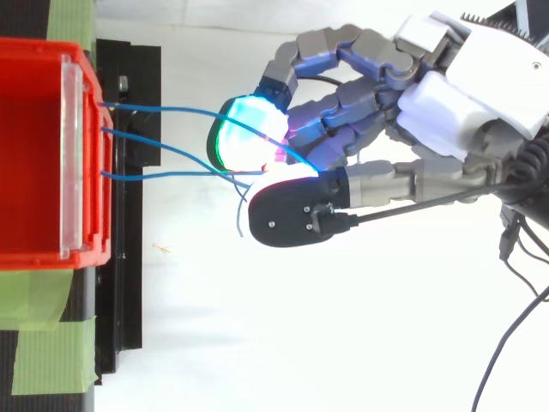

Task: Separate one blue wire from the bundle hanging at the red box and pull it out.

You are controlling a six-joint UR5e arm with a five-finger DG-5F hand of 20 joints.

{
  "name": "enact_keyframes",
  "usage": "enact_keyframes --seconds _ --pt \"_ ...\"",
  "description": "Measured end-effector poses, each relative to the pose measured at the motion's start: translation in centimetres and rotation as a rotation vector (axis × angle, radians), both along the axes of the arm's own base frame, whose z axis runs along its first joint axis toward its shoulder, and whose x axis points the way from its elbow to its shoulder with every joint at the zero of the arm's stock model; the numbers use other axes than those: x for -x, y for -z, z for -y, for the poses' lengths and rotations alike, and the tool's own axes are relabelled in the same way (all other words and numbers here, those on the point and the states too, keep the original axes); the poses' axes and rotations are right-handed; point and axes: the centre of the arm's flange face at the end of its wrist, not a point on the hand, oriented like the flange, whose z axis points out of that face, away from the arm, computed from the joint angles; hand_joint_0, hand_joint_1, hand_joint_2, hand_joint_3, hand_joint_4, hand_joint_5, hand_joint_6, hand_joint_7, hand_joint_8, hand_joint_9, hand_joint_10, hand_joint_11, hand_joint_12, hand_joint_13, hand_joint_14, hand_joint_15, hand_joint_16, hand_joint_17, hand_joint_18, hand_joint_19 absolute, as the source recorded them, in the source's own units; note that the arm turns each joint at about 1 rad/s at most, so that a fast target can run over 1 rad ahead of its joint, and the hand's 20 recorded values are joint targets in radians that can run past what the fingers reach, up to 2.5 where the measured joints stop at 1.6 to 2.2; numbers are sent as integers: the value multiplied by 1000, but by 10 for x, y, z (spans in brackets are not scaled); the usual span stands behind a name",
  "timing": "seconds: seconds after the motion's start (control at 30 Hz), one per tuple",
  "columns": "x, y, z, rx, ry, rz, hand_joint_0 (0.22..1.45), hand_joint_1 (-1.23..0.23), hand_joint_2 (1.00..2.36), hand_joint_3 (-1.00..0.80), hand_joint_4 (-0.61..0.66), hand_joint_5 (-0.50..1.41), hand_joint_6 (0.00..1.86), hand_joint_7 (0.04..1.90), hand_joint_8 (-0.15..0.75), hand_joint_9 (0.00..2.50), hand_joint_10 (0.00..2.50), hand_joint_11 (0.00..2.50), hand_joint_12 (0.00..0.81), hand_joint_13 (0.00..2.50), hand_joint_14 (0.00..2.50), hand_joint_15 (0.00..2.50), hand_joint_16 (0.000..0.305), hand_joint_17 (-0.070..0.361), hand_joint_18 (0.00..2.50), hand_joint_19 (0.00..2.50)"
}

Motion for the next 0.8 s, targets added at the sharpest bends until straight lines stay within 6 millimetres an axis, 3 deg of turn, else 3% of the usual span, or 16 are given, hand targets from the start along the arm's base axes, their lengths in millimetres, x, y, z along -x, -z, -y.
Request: enact_keyframes --seconds 0.1,0.17,0.33,0.57,0.8 --pt "0 0 0 0 0 0 669 -1017 1000 -498 255 -261 898 909 330 798 15 1141 396 1295 23 1294 59 133 841 479" --pt "0 0 0 0 1 0 593 -909 1001 -492 251 -252 895 907 345 865 15 1134 406 1329 21 1317 59 133 838 540" --pt "0 0 1 0 1 0 548 -676 1003 -462 249 -230 886 877 372 1005 16 1169 411 1380 20 1304 61 137 860 609" --pt "0 0 1 0 2 0 549 -598 1005 -429 245 -220 871 892 374 1038 17 1144 410 1380 18 1298 61 138 851 631" --pt "0 0 1 0 2 0 594 -627 1011 -367 222 -215 878 898 366 1068 18 1147 403 1376 20 1286 59 133 848 634"
